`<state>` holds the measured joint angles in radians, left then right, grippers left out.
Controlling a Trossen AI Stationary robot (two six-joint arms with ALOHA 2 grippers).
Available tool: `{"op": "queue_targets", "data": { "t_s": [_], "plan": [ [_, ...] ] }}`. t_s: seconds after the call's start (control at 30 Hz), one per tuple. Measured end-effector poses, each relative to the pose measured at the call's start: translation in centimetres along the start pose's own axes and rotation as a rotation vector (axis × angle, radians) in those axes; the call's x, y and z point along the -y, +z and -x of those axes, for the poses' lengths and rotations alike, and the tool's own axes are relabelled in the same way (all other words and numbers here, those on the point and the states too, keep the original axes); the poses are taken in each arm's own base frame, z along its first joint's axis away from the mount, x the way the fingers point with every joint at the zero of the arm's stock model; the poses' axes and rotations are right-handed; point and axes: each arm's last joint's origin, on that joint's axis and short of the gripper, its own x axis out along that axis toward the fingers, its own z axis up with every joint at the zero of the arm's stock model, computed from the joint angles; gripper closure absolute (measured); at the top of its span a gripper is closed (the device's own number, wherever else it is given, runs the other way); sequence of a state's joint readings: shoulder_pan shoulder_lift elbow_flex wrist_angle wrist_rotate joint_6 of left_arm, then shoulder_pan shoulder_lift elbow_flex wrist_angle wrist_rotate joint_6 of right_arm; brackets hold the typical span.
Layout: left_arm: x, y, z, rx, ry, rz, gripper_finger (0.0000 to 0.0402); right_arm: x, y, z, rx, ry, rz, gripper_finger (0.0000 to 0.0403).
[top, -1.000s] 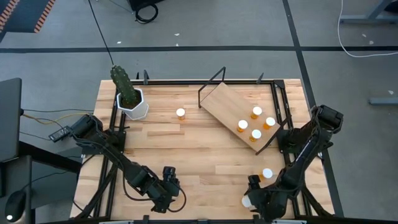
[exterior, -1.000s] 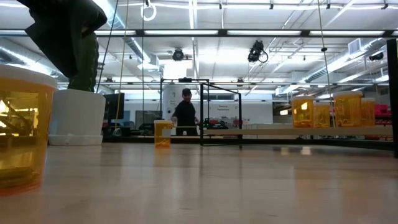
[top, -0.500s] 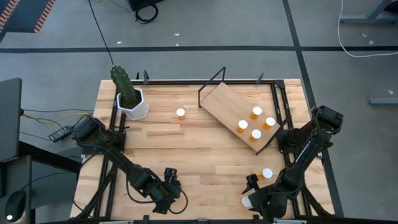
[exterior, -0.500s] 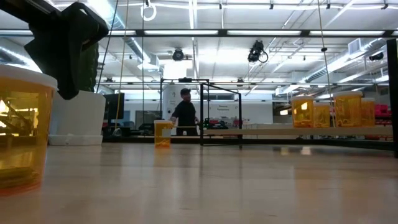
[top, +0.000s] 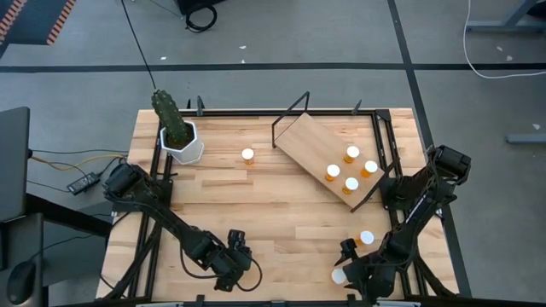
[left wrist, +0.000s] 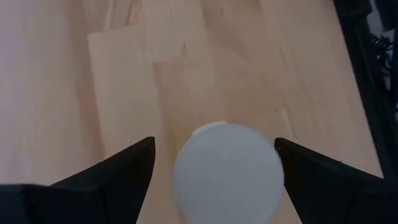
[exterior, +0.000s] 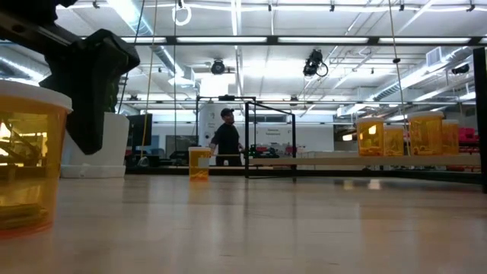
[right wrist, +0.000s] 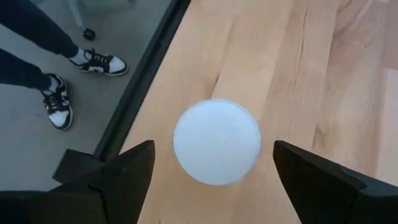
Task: Pick and place medicine bottles onto shelf by color
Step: Put the orange pill bottle to the middle left on the shelf
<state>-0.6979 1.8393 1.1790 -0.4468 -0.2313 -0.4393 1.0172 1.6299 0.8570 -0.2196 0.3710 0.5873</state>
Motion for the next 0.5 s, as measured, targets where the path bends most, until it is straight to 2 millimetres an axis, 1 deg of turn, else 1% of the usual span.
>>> {"op": "queue_targets", "data": {
  "t_s": [0.27,0.5],
  "plan": [
    [0.1,0.28,-0.03,0.026,-0.015,0.01,0.0076,-0.21,0.41,0.01,0.048,0.011,-0.008,0.0069],
    [0.1,0.27,-0.03,0.023,-0.019,0.029,0.0094,-0.26,0.52,0.02,0.06,0.012,-0.012,0.0085]
  ]
}}
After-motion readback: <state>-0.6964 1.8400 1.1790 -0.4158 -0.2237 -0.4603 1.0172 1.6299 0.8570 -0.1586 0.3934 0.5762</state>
